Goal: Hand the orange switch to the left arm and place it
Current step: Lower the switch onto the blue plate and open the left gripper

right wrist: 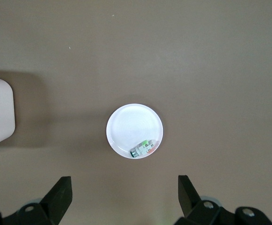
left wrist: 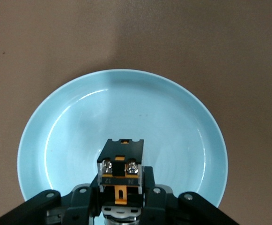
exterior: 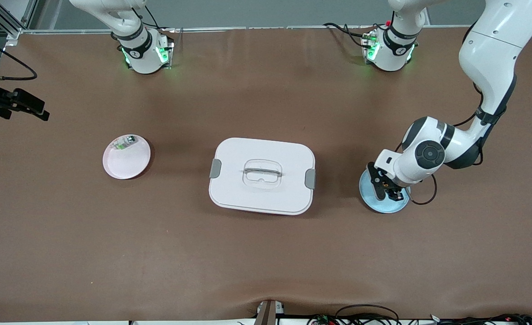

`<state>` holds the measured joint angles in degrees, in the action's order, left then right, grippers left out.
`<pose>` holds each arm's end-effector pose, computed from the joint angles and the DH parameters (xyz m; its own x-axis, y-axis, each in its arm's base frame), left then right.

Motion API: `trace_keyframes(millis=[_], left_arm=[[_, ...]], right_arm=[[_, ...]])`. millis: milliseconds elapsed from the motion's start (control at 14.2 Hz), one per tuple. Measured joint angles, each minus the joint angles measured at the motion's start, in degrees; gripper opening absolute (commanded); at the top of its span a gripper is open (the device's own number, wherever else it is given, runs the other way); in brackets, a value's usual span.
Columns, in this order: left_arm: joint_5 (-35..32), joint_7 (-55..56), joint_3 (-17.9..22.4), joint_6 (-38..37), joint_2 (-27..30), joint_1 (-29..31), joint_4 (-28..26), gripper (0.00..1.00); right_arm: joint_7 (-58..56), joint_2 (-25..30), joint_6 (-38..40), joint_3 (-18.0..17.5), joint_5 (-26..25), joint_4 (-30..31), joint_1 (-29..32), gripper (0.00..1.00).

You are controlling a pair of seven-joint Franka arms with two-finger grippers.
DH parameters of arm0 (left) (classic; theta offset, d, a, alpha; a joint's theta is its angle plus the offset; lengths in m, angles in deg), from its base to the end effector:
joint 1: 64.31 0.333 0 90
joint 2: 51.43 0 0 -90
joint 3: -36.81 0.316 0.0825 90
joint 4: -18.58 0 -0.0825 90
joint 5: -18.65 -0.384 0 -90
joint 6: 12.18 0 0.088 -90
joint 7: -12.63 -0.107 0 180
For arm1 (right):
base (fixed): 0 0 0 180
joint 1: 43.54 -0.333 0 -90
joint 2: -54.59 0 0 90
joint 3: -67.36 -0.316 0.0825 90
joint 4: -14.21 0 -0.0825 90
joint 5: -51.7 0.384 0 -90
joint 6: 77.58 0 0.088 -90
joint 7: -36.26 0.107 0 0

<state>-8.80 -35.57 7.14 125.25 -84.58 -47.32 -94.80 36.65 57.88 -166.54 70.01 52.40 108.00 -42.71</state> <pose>0.5912 -0.1226 0.2000 0.2026 -0.9778 -0.0528 -0.9788 -0.2038 0.0184 0.5331 -0.0318 0.6230 0.9974 -0.0671 -0.0270 -0.0675 -0.9976 -0.0147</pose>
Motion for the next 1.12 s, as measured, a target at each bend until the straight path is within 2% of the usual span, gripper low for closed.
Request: trace_keyframes(millis=[140, 211, 281, 351, 843, 1124], left_arm=[[-0.22, 0.08, 0.0, 0.08, -0.02, -0.01, -0.41, 0.02], [-0.91, 0.24, 0.0, 0.2, -0.06, -0.01, -0.64, 0.27], [-2.08, 0.81, 0.0, 0.3, -0.17, -0.01, -0.82, 0.42], [-3.3, 1.51, 0.0, 0.42, -0.33, -0.01, -0.9, 0.99], [-4.91, 5.93, -0.12, 0.32, 0.5, 0.03, 0.89, 1.0], [0.14, 6.7, -1.46, -6.63, 4.86, 0.03, 4.93, 1.0]], right_arm=[[0.0, -0.05, 0.0, -0.05, -1.06, -1.46, 0.0, 1.0], [0.0, -0.05, 0.13, -0.08, -1.18, -2.16, 0.0, 1.0], [0.0, -0.05, 0.33, -0.14, -1.2, -2.66, 0.0, 1.0], [0.0, -0.05, 0.49, -0.21, -1.21, -2.8, 0.0, 1.0], [-1.4, -0.23, 0.55, -0.24, -1.2, -2.82, 0.38, 1.0], [-6.7, -0.22, 0.55, -0.21, -1.2, -2.89, 2.81, 1.0]])
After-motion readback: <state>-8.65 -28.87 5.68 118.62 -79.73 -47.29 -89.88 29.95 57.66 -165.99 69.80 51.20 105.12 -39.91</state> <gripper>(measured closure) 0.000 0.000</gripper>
